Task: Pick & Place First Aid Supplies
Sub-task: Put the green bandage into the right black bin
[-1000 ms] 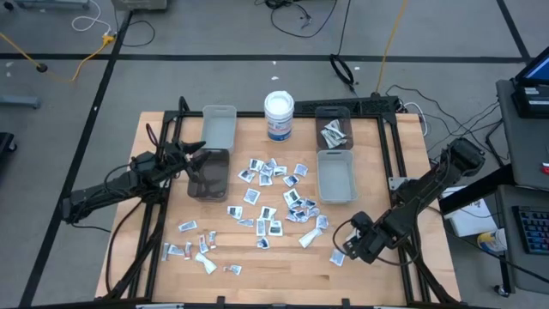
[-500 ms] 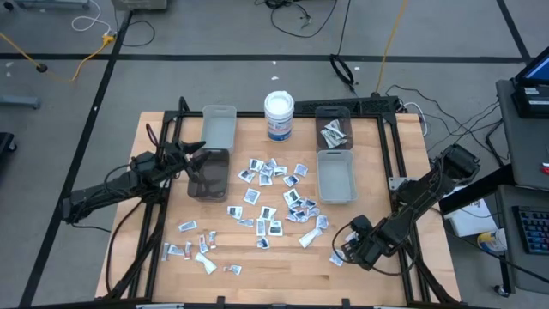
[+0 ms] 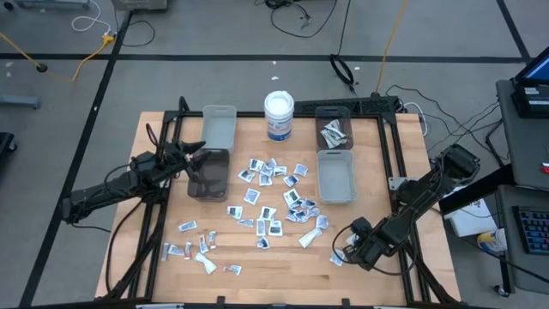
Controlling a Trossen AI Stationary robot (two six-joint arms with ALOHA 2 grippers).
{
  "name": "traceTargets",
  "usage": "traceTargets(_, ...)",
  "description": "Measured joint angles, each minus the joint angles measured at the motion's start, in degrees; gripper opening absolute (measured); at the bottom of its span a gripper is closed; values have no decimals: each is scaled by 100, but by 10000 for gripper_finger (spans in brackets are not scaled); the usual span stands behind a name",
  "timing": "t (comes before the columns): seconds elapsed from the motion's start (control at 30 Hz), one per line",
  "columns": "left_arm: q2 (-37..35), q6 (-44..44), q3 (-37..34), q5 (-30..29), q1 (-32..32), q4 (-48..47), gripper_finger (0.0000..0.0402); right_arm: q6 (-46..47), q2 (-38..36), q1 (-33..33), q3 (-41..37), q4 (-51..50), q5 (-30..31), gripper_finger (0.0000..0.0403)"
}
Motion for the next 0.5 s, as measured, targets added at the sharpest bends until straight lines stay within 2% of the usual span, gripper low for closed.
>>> traceTargets(0.3, 0, 0, 0, 0, 1, -2, 237, -863, -507, -119, 0, 44, -144, 1)
traceTargets(0.5, -1, 0, 0, 0, 0, -2, 237, -2270, -1051, -301, 0, -81, -146, 0)
